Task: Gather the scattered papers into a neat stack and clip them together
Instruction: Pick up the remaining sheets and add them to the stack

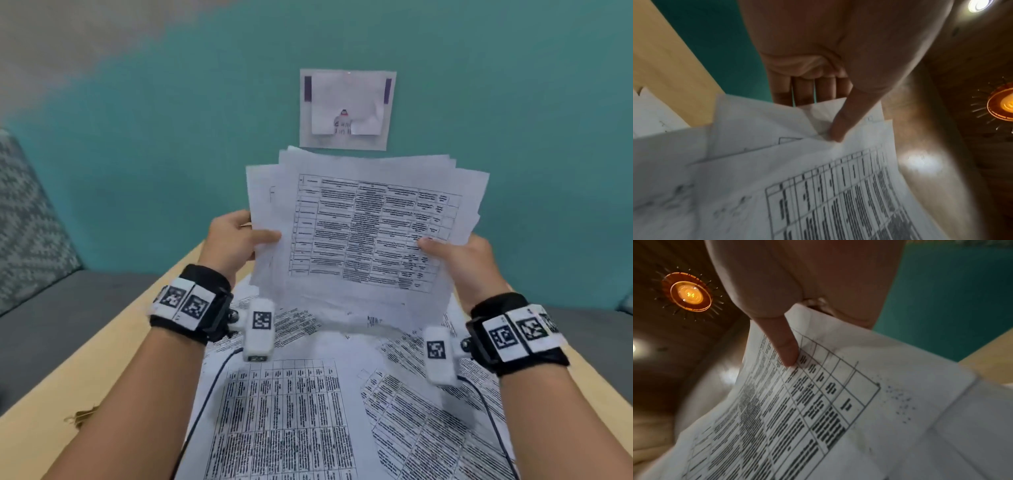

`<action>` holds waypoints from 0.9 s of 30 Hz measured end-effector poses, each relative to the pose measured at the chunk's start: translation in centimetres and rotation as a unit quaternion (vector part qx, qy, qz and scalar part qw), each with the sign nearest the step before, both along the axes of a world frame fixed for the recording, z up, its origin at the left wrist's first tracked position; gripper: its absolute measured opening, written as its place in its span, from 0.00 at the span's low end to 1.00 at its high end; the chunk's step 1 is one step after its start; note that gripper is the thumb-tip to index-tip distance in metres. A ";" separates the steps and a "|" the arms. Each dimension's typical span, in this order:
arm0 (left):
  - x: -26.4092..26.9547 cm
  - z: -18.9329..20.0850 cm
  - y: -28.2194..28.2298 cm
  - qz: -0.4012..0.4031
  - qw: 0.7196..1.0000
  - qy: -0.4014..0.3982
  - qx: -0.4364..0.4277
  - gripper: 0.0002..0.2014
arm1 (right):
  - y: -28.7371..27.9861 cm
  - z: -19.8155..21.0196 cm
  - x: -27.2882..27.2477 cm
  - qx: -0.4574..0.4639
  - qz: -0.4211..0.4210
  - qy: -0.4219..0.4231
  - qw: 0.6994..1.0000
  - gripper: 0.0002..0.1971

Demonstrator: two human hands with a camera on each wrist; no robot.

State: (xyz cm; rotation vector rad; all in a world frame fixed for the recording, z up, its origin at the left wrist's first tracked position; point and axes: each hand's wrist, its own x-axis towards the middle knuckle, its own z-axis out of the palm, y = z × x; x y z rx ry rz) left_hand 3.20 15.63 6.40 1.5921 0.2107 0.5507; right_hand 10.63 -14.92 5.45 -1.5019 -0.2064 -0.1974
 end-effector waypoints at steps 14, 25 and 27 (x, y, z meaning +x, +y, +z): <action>1.0 -1.7 -0.7 0.049 0.998 -0.023 -0.035 0.15 | 1.4 -0.9 0.0 -0.013 -0.011 -0.029 0.999 0.13; 0.9 -1.7 -0.7 0.050 0.999 0.007 -0.020 0.16 | 2.1 -0.9 -0.4 -0.010 -0.011 -0.005 1.000 0.12; 0.9 -1.5 -0.7 0.046 0.999 0.009 -0.028 0.18 | 2.1 -0.6 -0.6 -0.002 -0.014 -0.006 1.000 0.13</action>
